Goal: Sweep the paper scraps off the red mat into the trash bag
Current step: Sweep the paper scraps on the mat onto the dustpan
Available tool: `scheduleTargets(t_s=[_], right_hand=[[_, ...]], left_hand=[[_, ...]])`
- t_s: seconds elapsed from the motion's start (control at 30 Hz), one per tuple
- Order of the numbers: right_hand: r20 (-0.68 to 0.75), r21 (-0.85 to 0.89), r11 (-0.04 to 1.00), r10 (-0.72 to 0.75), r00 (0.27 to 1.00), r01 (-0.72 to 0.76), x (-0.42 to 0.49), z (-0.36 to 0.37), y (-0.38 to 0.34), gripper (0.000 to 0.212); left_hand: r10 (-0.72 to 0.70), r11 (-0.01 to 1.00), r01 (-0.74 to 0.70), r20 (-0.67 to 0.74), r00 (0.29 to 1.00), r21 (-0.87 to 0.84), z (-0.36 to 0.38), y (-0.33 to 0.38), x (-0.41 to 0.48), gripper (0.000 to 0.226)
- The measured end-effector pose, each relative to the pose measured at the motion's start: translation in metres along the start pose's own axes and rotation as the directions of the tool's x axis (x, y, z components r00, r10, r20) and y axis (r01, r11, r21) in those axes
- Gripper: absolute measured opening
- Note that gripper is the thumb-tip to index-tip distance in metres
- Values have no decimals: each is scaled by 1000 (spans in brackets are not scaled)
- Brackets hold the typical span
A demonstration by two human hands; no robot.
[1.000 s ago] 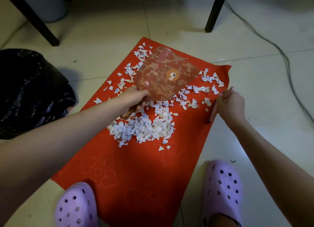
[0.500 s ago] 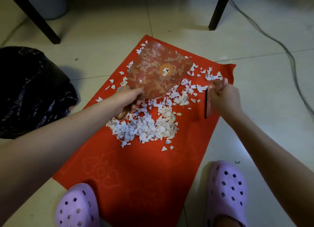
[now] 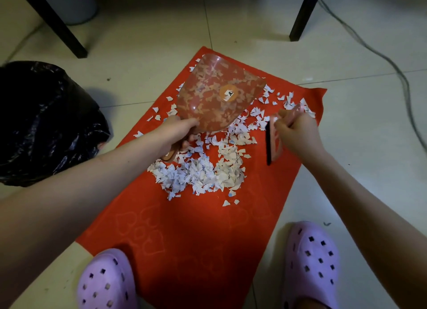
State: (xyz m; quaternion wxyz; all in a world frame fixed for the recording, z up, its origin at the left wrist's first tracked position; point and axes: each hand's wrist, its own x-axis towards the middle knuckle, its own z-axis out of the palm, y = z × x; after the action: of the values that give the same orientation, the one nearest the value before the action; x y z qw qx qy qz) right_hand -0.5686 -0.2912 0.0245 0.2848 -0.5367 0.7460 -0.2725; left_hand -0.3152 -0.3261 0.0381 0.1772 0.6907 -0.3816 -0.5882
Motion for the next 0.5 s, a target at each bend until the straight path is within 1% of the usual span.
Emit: scheduleTargets(t_s=[0.07, 0.1, 0.17, 0.23, 0.3, 0.37, 0.43, 0.5], right_hand=[[-46, -86, 996, 2, 999, -6, 4, -5, 8, 27], [-36, -129, 991, 17, 999, -21, 6, -5, 11, 27], [33, -216, 975, 51, 998, -42, 5, 2, 10, 28], [116, -252, 968, 46, 992, -15, 4, 12, 5, 30], [186, -201, 979, 27, 982, 11, 2, 21, -1, 33], [212, -77, 997, 13, 977, 3, 2, 25, -3, 33], [152, -2, 1000, 1, 988, -1, 2, 20, -5, 28], [67, 3, 1000, -9, 998, 9, 1, 6, -5, 27]], left_hand=[[1, 1000, -1, 3, 1000, 3, 0, -1, 1, 19], [1, 1000, -1, 2, 1000, 2, 0, -1, 2, 20], [-6, 1000, 6, -6, 1000, -5, 0, -1, 4, 19], [-14, 1000, 14, -17, 1000, -6, 0, -1, 7, 15], [-13, 1000, 13, -17, 1000, -3, 1, 0, 10, 15], [-10, 1000, 10, -11, 1000, -2, 0, 0, 13, 16], [-8, 1000, 8, -5, 1000, -4, -1, 1, 16, 18], [-7, 1000, 7, 0, 1000, -4, -1, 1, 20, 19]])
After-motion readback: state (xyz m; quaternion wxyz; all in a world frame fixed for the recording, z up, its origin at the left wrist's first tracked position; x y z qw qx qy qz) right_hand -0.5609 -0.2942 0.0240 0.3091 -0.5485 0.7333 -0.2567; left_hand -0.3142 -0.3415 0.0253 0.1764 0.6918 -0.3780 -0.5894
